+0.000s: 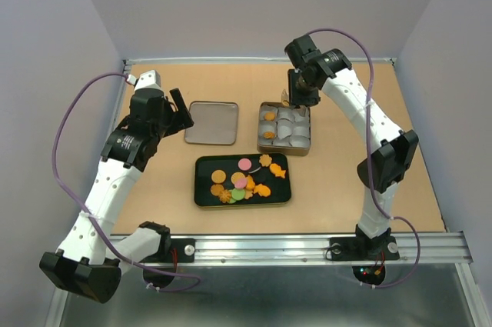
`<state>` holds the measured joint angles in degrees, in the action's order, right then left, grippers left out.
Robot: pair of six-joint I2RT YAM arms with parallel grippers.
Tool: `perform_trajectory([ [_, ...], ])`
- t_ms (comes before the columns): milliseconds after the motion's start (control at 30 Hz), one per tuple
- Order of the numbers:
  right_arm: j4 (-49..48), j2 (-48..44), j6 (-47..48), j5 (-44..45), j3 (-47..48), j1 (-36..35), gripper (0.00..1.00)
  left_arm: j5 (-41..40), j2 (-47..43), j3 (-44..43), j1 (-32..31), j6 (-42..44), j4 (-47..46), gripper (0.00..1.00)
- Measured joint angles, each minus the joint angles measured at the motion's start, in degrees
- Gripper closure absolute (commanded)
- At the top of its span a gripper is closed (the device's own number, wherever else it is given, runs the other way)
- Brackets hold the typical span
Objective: Pack the cookies
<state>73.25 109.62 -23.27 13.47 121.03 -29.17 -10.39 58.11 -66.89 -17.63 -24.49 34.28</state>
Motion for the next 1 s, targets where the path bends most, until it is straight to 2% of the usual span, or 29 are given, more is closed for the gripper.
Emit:
perform_trajectory([
  [433,-2.5,1.0,1.7,-0.9,-5.5,0.8,0.62,-0.2,1.5,0.0,0.0,0.0,-0.4,0.11],
  [733,-3.5,1.4,2.1,-1.6,-5.5,0.8,0.6,-0.5,1.6,0.0,0.0,0.0,-1.0,0.11],
  [1000,-3.9,1.4,2.1,-2.3,-5.5,0.8,0.52,-0.7,1.6,0.0,0.0,-0.1,-1.1,0.11],
])
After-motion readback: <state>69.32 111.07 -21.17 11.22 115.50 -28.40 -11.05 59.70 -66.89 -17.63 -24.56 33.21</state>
